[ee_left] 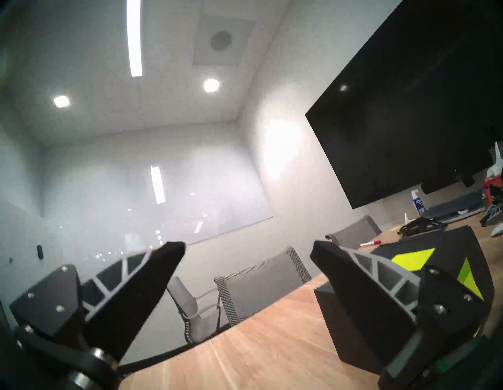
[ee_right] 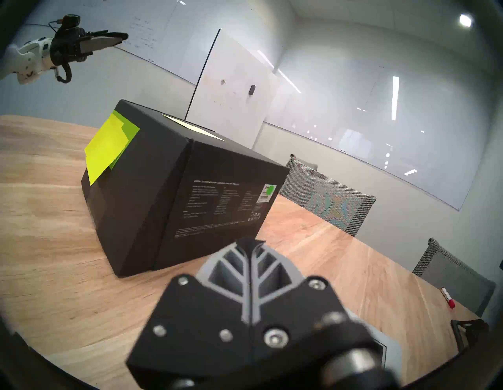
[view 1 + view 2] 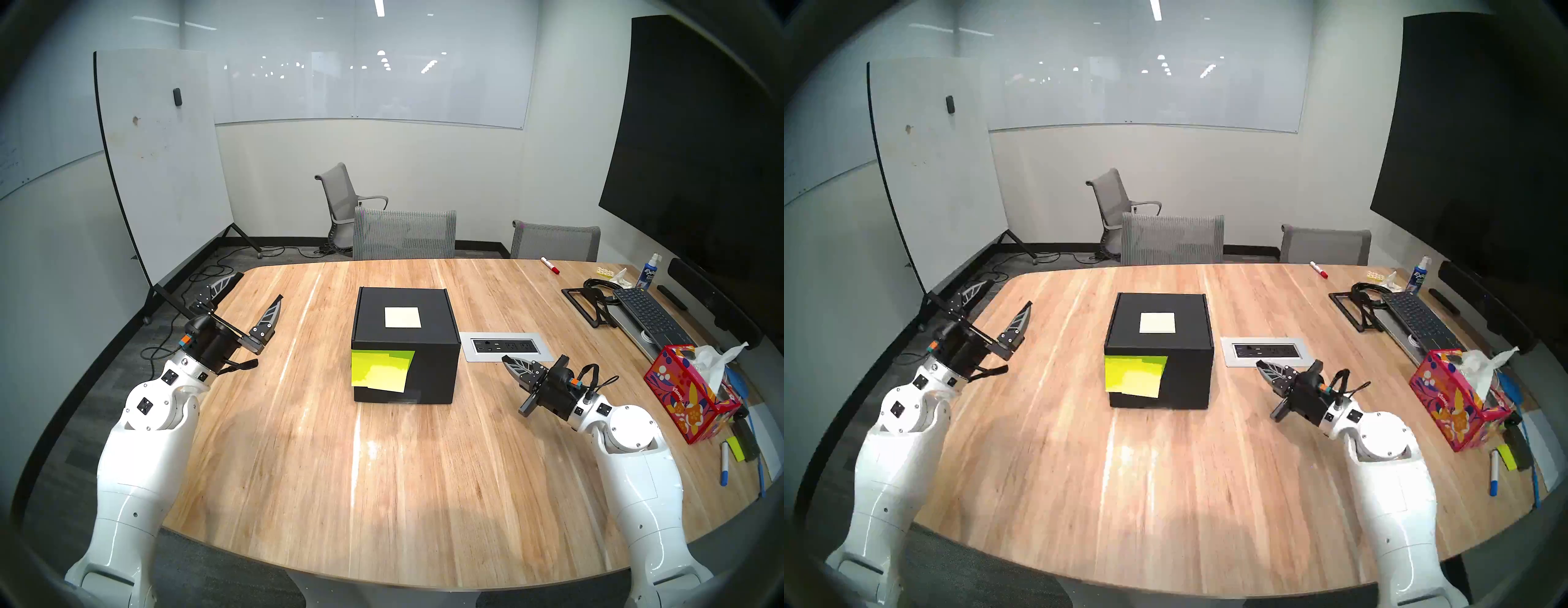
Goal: Open the box and place the mouse inside
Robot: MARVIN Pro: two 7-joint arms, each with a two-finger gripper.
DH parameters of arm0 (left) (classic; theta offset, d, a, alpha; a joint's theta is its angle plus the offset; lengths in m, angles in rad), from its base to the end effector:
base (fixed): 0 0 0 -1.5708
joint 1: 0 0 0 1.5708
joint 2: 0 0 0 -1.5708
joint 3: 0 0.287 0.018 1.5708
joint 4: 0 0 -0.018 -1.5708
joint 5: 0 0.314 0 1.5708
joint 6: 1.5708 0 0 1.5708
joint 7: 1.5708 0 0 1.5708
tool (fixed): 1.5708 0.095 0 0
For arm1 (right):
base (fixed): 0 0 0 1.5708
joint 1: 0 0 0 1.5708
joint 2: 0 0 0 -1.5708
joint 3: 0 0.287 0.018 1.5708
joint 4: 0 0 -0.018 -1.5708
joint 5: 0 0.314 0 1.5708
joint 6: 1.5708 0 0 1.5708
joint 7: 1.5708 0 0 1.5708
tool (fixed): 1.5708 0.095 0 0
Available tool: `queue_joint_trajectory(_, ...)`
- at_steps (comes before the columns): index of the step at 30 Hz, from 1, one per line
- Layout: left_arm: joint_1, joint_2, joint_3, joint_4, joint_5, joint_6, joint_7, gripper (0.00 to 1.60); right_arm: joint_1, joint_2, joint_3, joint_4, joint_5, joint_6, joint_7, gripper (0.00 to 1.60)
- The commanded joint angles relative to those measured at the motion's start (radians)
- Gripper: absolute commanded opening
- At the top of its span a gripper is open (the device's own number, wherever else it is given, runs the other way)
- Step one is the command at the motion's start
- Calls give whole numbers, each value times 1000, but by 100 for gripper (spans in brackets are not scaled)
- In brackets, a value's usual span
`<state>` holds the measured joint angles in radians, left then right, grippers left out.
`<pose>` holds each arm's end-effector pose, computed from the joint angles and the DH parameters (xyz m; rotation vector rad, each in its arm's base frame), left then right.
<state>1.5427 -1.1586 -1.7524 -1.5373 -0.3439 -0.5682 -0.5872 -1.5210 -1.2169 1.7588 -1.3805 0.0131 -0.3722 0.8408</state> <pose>0.4057 0.1386 -0.2118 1.4043 -0.7396 2.6189 0.4077 -0.1245 -0.3090 -1.8503 -1.1328 -2.0534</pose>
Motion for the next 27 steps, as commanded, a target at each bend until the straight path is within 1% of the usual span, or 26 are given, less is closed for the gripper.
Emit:
queue_joint_trajectory(1,85,-25,-41,-115,11,-16,42,160,6,-3,0,-8,14,-10,8,0)
queue_joint_trajectory(3,103,-32,-49,-142,24,-1,59,160,7,-4,0,-7,14,-11,10,0)
queue_joint_trajectory(4,119,-35,-54,-167,34,17,72,160,8,-4,0,-7,13,-11,10,0)
queue_joint_trajectory(5,114,-36,-53,-158,34,10,71,160,8,-4,1,-6,12,-12,10,0)
queue_joint_trajectory(7,139,-44,-62,-199,55,43,95,160,11,-5,2,-3,11,-13,11,0)
queue_joint_trajectory(10,157,-52,-69,-231,76,75,116,160,14,-6,3,1,10,-15,14,0)
queue_joint_trajectory(13,161,-58,-71,-241,87,89,125,160,18,-7,4,4,10,-16,17,0)
queue_joint_trajectory(20,163,-63,-73,-248,96,99,128,160,37,-15,-7,26,1,-23,21,0)
queue_joint_trajectory(27,163,-67,-75,-250,100,103,129,160,34,-24,-12,7,1,-19,20,0)
